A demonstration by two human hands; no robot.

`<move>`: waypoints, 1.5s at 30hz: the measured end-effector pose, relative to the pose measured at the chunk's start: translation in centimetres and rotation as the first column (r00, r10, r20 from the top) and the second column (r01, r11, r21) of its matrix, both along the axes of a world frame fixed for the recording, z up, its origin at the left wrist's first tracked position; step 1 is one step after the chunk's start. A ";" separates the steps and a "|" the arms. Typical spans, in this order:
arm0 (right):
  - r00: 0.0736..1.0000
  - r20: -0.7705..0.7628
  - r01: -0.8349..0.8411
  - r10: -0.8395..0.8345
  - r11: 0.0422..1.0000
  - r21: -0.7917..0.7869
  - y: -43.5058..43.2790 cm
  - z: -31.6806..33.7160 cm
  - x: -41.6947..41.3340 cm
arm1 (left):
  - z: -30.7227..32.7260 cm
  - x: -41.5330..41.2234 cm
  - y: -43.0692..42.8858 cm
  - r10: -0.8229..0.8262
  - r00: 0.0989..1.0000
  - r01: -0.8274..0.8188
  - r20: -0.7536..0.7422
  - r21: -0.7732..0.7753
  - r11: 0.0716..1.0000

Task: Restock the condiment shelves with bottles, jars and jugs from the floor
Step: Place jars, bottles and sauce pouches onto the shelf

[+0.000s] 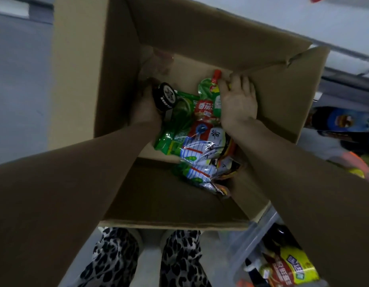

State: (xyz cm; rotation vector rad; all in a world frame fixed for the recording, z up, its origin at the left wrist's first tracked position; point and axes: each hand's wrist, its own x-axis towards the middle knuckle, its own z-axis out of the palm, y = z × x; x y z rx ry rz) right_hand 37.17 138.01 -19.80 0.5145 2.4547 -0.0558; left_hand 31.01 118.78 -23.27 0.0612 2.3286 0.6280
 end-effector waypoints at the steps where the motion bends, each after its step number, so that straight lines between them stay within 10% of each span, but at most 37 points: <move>1: 1.000 -0.003 -0.014 0.014 1.000 0.023 -0.1 -0.1 0.0 | -0.2 -0.2 0.0 0.006 1.000 -0.005 -0.007 0.017 1.000; 20: 0.857 -0.258 0.338 -0.446 0.865 -0.372 -3.9 21.0 4.7 | 22.1 0.4 -2.0 0.302 0.756 -0.560 0.581 0.335 0.757; 45: 0.518 -0.776 0.020 -0.360 0.912 -0.410 -4.7 67.5 3.4 | 69.4 -2.5 -2.5 0.135 0.974 -0.228 0.184 0.757 0.612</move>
